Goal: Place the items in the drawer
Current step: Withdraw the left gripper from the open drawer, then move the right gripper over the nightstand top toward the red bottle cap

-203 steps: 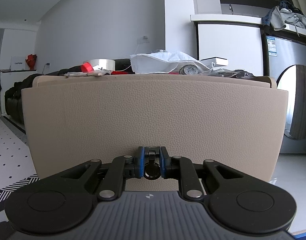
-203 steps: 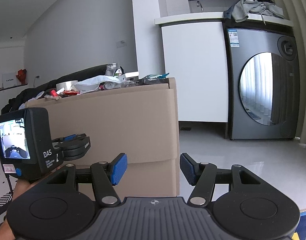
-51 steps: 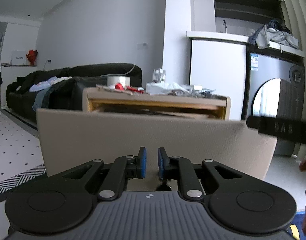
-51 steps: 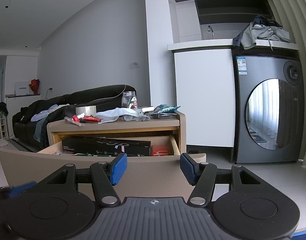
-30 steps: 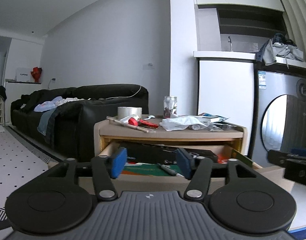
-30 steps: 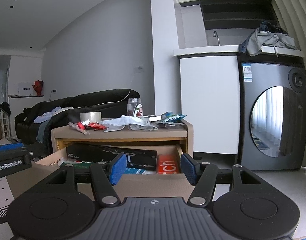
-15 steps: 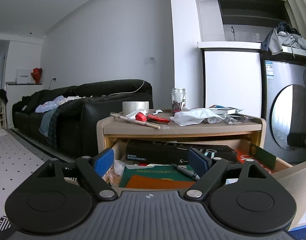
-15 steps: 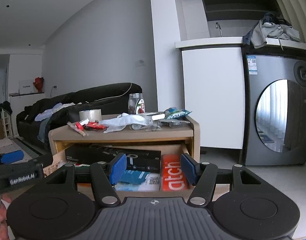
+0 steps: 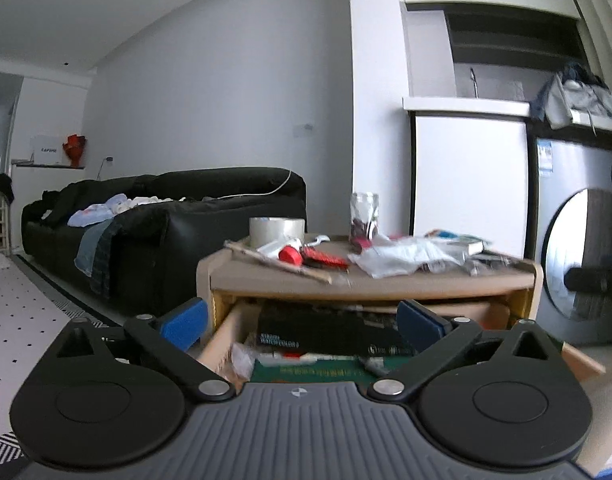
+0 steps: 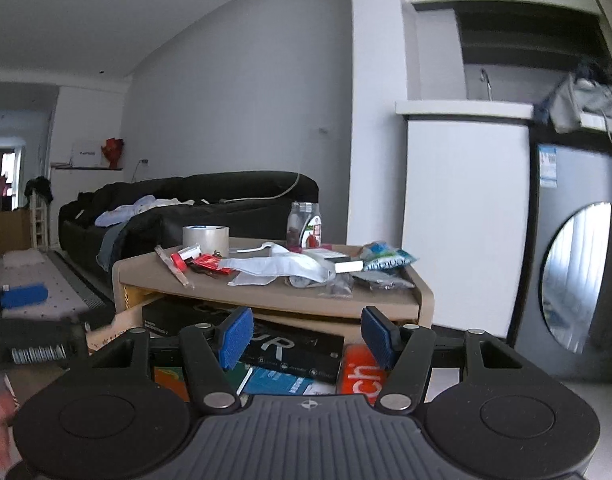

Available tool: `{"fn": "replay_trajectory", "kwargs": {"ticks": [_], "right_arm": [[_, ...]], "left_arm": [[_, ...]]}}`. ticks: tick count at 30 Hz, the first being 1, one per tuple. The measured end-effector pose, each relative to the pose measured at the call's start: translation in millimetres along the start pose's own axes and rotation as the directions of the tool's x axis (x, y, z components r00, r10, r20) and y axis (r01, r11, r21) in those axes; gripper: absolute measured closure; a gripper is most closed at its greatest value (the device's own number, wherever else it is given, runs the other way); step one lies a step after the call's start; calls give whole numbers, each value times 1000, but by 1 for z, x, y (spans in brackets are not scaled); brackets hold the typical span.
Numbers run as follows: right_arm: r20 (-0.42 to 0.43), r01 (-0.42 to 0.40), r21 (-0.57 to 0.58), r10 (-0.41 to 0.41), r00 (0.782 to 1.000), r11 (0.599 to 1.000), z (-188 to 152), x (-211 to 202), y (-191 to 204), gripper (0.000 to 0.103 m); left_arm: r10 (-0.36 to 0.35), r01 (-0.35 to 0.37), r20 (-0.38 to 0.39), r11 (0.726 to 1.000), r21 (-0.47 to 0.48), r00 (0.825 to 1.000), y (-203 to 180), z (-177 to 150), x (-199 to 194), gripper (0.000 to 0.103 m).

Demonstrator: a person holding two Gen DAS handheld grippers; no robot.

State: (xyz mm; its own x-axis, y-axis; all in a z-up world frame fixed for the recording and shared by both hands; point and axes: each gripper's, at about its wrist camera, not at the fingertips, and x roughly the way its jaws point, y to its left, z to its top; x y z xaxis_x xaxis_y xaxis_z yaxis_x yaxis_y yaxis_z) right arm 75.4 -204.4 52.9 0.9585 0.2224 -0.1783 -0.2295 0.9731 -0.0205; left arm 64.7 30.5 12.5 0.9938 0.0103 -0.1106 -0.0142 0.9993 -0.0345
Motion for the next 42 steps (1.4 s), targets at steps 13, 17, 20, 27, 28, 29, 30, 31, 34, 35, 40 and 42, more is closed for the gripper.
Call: {"fn": "replay_trajectory", "kwargs": {"ticks": [13,17,20,27,28,29,30,31,34,35,40,42], "right_arm": [[3,-79,-21,79,997,997,23,15,3,39],[3,-107,-23,107,994,994,30,19,5,39],[-4,-142,-19,142,990,990,42,32,2,39],[-28,-240,9,240,970,971,65,55,7,39],[-28,-257,16,258,966,966,69,57,8,39],[-31,-262,15,263,964,965,71,61,9,39],[-35,-263,12,264,964,965,72,65,10,39],[-39,-264,9,265,964,964,74,69,11,39],[-50,-268,0,268,962,963,78,81,14,39],[-54,-269,-3,268,962,963,79,85,15,39],[-79,-275,-10,274,959,961,85,107,20,39],[-92,-305,18,306,948,952,84,118,22,39]], "left_arm": [[-28,28,-72,1000,-1,997,5,3,31,0],[-38,37,-78,999,-9,996,7,3,33,0],[-44,44,-77,999,-4,996,7,1,32,0],[-61,59,-60,998,-25,996,10,-1,31,0],[-68,66,-58,997,-36,996,12,-2,31,0],[-77,74,-59,996,-47,995,13,-1,30,0],[-86,83,-65,995,-54,994,15,-1,30,0],[-94,90,-70,994,-54,993,15,-1,30,0],[-99,96,-74,994,-49,992,15,-1,31,0],[-99,95,-74,994,-54,992,15,-1,30,0],[-96,92,-71,994,-57,993,15,-2,30,0],[-91,88,-67,995,-51,994,14,-2,30,0]]}}
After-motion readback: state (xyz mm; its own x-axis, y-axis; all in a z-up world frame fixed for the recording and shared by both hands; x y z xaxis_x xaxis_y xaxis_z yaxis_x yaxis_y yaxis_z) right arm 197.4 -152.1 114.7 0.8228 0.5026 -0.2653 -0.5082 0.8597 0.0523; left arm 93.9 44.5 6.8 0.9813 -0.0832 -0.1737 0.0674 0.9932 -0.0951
